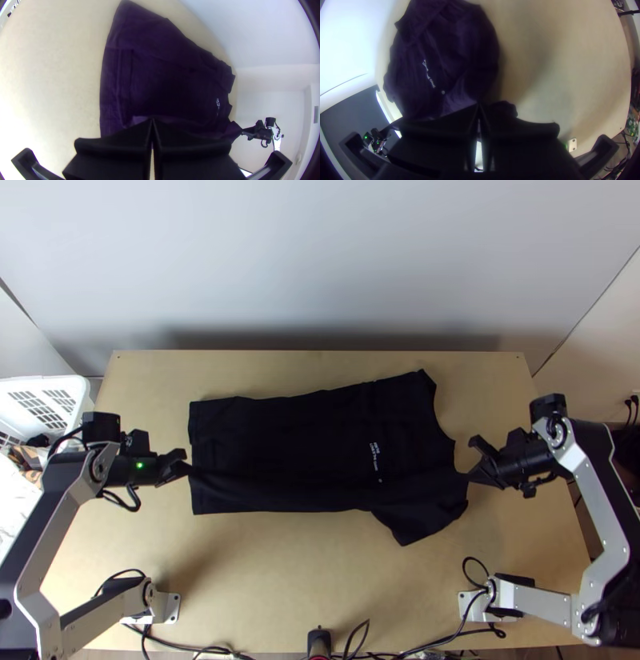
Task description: Fold the t-shirt
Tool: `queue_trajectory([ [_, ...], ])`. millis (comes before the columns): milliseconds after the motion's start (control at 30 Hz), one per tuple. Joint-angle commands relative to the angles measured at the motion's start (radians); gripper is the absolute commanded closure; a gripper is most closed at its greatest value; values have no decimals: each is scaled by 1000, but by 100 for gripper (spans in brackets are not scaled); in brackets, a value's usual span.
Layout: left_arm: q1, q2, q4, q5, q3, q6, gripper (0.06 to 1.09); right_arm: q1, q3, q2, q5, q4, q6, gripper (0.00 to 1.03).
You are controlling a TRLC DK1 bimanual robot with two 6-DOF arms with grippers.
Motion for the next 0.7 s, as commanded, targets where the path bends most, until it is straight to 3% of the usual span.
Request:
queue_trajectory([
  [0, 13, 80, 47, 2, 47, -39, 105, 14, 63, 109, -3, 77, 33, 100],
  [367, 76, 163, 99, 2, 61, -41, 105, 29, 107, 187, -2, 197, 95, 100],
  [667, 44, 229, 119, 4, 150, -99, 105, 148, 252, 247, -2, 194, 124, 100],
])
